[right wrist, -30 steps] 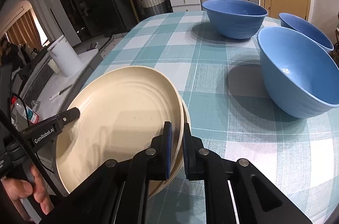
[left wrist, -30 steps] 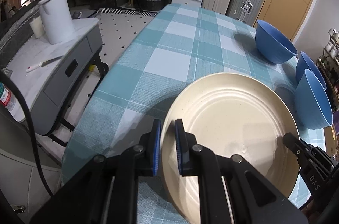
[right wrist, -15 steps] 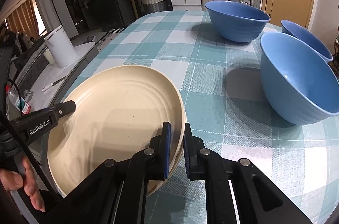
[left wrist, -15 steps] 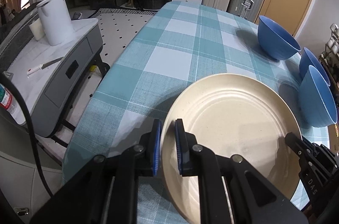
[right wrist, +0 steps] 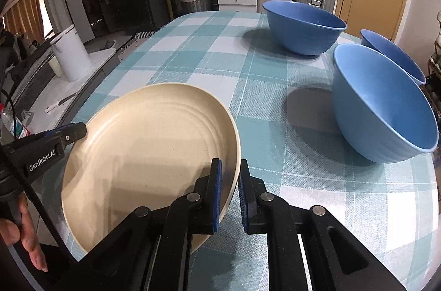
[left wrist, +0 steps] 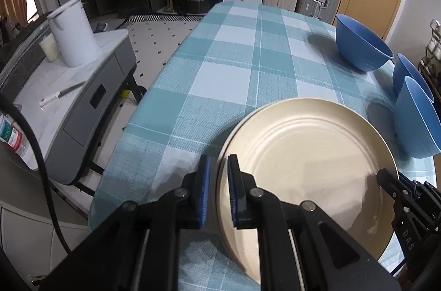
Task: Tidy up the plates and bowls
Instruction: 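Open the right gripper while the left gripper opens, releasing the plate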
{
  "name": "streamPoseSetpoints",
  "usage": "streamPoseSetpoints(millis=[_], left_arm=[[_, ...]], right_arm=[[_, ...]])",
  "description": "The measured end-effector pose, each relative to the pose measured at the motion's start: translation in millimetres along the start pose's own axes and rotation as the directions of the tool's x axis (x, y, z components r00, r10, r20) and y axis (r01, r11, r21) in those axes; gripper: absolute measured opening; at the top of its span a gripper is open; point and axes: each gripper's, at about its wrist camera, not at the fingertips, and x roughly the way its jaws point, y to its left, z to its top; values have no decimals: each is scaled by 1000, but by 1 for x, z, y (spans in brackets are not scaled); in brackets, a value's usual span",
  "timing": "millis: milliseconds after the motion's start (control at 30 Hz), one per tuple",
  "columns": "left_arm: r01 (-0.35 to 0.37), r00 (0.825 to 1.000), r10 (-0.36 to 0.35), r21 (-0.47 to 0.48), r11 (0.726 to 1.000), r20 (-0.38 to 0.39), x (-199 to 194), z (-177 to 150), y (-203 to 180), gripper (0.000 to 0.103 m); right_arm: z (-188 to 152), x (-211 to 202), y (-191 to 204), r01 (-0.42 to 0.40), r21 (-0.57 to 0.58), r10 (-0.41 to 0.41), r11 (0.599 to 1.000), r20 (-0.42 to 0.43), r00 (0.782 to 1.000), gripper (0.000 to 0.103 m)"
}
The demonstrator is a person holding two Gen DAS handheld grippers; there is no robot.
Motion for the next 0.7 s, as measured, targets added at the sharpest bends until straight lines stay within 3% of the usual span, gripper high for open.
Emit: streamPoseSetpoints(millis=[400, 700], left_arm=[[5, 1000, -5, -13, 1000, -12, 2, -1, 2, 10], [6, 1000, -6, -19, 1000, -10, 2, 0, 4, 10]], right_arm=[[-4, 6, 11, 55, -78, -56, 995, 0, 998, 14], [-1, 4, 4, 16, -44, -17, 999, -25, 1000, 15]])
